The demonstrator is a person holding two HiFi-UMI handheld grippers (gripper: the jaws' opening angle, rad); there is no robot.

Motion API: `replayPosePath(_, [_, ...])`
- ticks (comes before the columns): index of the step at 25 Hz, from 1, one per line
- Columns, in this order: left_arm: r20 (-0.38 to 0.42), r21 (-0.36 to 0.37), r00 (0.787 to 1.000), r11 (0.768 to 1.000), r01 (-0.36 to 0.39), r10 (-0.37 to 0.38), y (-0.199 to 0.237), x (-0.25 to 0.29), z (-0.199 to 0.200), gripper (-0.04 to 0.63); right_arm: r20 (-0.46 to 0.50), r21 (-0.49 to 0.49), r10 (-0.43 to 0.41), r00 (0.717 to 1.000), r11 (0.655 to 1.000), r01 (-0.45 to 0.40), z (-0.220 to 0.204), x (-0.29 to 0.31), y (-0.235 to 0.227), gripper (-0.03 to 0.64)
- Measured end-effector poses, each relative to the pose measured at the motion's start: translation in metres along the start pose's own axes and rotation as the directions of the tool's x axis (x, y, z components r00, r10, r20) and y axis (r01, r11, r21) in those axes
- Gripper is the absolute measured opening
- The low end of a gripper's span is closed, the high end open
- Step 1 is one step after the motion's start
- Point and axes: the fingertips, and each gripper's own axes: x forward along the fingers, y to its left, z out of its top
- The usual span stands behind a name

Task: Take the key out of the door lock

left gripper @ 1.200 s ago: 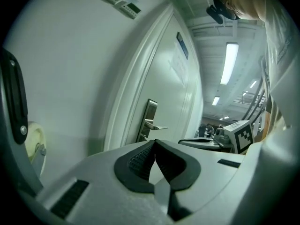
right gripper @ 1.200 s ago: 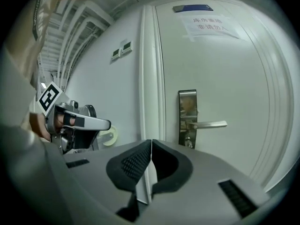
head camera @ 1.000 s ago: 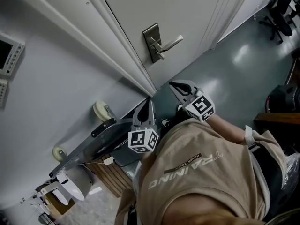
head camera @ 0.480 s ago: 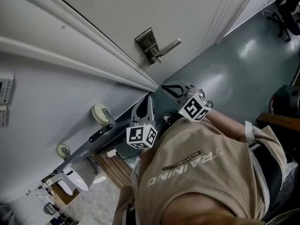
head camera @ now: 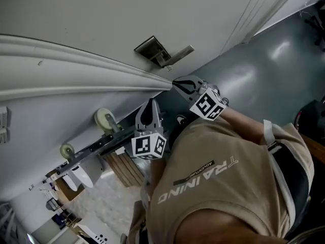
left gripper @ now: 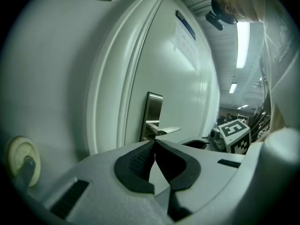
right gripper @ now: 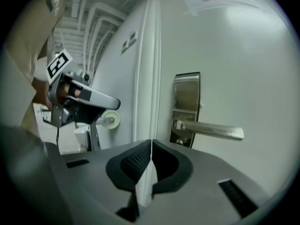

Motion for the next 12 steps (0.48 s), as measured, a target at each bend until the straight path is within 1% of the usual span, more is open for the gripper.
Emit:
replayPosePath(2, [-0.014,0.014,0.999,0.999,-0.052,0.052,-0.001,-0.003,-0.008,0.006,-0.016,-0.122,0.014,1.000,0.992,-0.016,-0.002,0.006,0.000,0.015])
replayPosePath(3, [-0.024,0.005,0.997,0.998,-0.069,0.070,-0.002,-0.005,-0.013,0.006,-0.019,-0.153,0.030,0.999,0.988,-0.033,-0.002,0.008,0.002,0.015])
replayPosePath(4, [-0.034,-0.018,0.996,0.997,-0.081,0.080,-0.002,-0.007,-0.018,0.006,-0.014,-0.151,0.053,0.998,0.987,-0.055,0.000,0.010,0.006,0.015])
replayPosePath(6, [-0.047,-0.074,0.994,0.992,-0.099,0.095,0.005,-0.010,-0.025,0.006,0.009,-0.116,0.100,0.995,0.988,-0.098,0.007,0.013,0.012,0.015])
replayPosePath(7, [-0.051,-0.089,0.994,0.990,-0.105,0.101,0.009,-0.010,-0.027,0.006,0.018,-0.113,0.113,0.993,0.987,-0.110,0.010,0.015,0.013,0.015])
replayPosePath(8, [-0.052,-0.094,0.994,0.990,-0.106,0.101,0.014,-0.008,-0.026,0.006,0.022,-0.119,0.116,0.993,0.986,-0.113,0.012,0.015,0.012,0.015])
replayPosePath(10, [-0.051,-0.078,0.994,0.992,-0.096,0.092,0.018,-0.005,-0.021,0.006,0.019,-0.124,0.097,0.995,0.988,-0.094,0.008,0.014,0.009,0.015])
replayPosePath(12, [-0.042,-0.053,0.996,0.995,-0.079,0.077,0.019,0.002,-0.013,0.006,0.008,-0.093,0.065,0.998,0.994,-0.064,-0.002,0.012,0.001,0.015])
